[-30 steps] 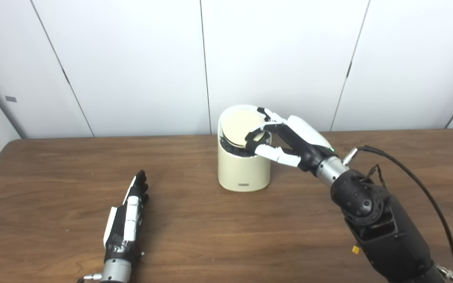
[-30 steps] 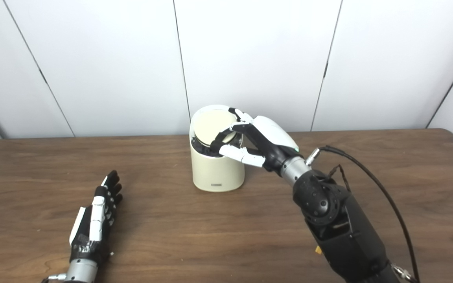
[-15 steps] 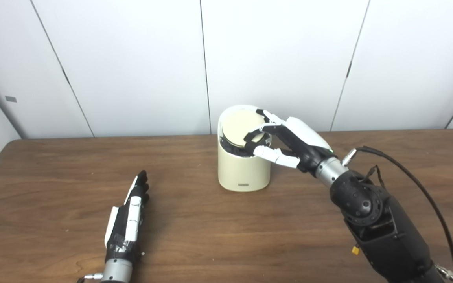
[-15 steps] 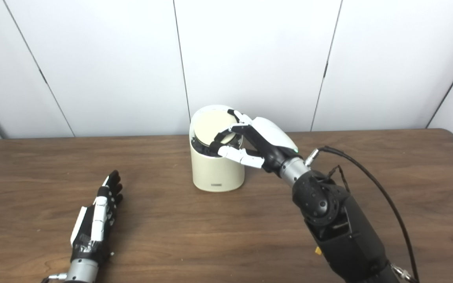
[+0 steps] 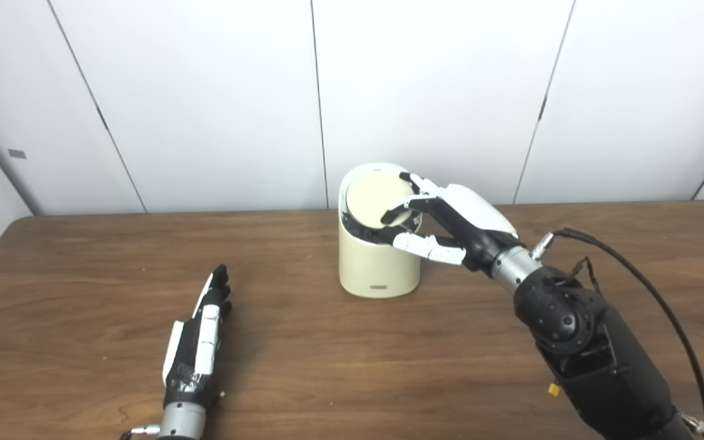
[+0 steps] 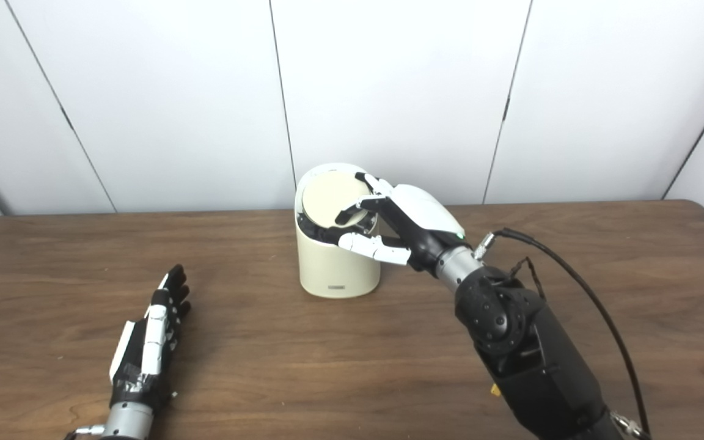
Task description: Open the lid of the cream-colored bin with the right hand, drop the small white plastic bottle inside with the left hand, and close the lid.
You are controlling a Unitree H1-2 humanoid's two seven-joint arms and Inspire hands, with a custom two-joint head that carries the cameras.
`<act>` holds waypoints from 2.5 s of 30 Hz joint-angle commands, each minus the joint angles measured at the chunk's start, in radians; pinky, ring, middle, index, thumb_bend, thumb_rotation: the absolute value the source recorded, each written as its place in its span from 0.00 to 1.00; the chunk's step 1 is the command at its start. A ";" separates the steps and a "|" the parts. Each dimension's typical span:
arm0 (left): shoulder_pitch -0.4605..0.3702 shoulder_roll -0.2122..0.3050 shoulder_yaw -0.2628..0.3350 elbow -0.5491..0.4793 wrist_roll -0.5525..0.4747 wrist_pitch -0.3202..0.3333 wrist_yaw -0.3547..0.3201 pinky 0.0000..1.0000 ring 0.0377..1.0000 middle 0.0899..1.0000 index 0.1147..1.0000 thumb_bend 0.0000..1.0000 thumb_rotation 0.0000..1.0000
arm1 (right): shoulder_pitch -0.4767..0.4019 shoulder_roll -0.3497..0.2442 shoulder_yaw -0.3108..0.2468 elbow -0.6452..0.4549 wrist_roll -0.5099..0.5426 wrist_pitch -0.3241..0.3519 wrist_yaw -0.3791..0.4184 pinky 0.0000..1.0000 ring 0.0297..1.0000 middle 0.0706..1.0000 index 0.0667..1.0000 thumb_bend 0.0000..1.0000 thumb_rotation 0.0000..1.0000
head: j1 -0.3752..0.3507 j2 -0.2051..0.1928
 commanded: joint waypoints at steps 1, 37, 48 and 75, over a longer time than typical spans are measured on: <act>0.013 -0.012 -0.012 0.011 0.001 -0.008 0.001 1.00 1.00 1.00 1.00 0.62 1.00 | -0.026 -0.019 0.005 -0.018 -0.027 0.007 0.018 1.00 1.00 1.00 0.61 0.52 0.98 | 0.000 0.001; 0.019 -0.016 -0.023 0.021 0.040 -0.019 0.023 1.00 1.00 1.00 1.00 0.63 0.98 | -0.018 0.001 -0.025 -0.048 0.005 -0.014 0.012 1.00 1.00 1.00 0.69 0.54 0.99 | 0.003 0.001; 0.022 -0.017 -0.024 0.018 0.041 -0.013 0.022 1.00 1.00 1.00 1.00 0.64 0.95 | -0.021 -0.003 -0.029 -0.048 0.016 -0.014 0.012 1.00 1.00 1.00 0.69 0.54 1.00 | 0.003 0.007; 0.018 -0.016 -0.024 0.021 0.042 -0.018 0.023 1.00 1.00 1.00 1.00 0.62 0.92 | -0.019 -0.013 0.021 0.021 -0.045 -0.063 0.015 1.00 1.00 1.00 0.75 0.57 0.98 | 0.001 0.006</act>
